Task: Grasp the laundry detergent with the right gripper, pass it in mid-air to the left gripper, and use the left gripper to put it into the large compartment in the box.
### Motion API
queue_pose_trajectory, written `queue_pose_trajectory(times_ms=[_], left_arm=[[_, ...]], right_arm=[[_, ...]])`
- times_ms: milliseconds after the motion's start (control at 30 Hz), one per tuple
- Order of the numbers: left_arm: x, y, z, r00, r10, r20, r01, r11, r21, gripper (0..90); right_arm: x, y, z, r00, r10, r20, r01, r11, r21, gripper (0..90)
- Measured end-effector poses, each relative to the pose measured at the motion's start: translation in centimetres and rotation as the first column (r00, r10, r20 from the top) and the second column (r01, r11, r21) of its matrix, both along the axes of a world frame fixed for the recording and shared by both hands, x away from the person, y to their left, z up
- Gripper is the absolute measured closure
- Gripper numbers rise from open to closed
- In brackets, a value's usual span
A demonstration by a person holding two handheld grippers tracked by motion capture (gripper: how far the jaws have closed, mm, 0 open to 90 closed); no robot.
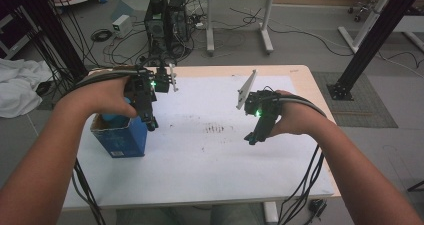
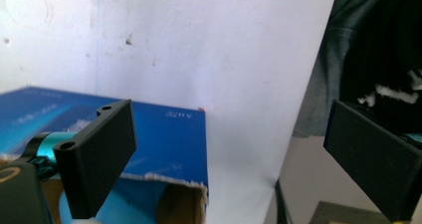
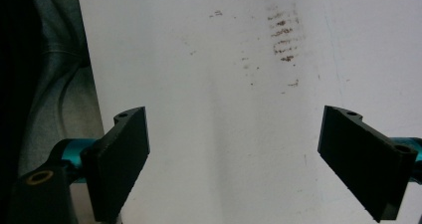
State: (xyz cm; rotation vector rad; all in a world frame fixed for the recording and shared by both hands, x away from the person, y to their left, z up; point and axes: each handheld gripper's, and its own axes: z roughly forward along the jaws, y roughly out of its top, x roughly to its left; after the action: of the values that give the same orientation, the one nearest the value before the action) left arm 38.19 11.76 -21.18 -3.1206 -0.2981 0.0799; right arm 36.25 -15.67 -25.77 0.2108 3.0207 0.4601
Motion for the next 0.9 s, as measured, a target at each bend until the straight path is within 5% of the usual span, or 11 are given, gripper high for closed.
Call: queue_pose_trajectory(times_ms=[200, 900], left_arm=[[-0.1, -2.0, -2.5, 0.9985, -0.047, -0.03, 0.049, 0.9946, 0.091, 6.4], [0.0, -2.8, -3.7, 0.9969, -0.075, -0.023, 0.076, 0.9959, 0.048, 6.3]], right_arm=[[0.4, 0.2, -0.5, 1.0, 0.009, -0.001, -0.009, 0.9995, -0.029, 12.0], [0.5, 0.0, -1.7, 0.999, -0.002, -0.045, -0.002, 0.9952, -0.098, 12.0]])
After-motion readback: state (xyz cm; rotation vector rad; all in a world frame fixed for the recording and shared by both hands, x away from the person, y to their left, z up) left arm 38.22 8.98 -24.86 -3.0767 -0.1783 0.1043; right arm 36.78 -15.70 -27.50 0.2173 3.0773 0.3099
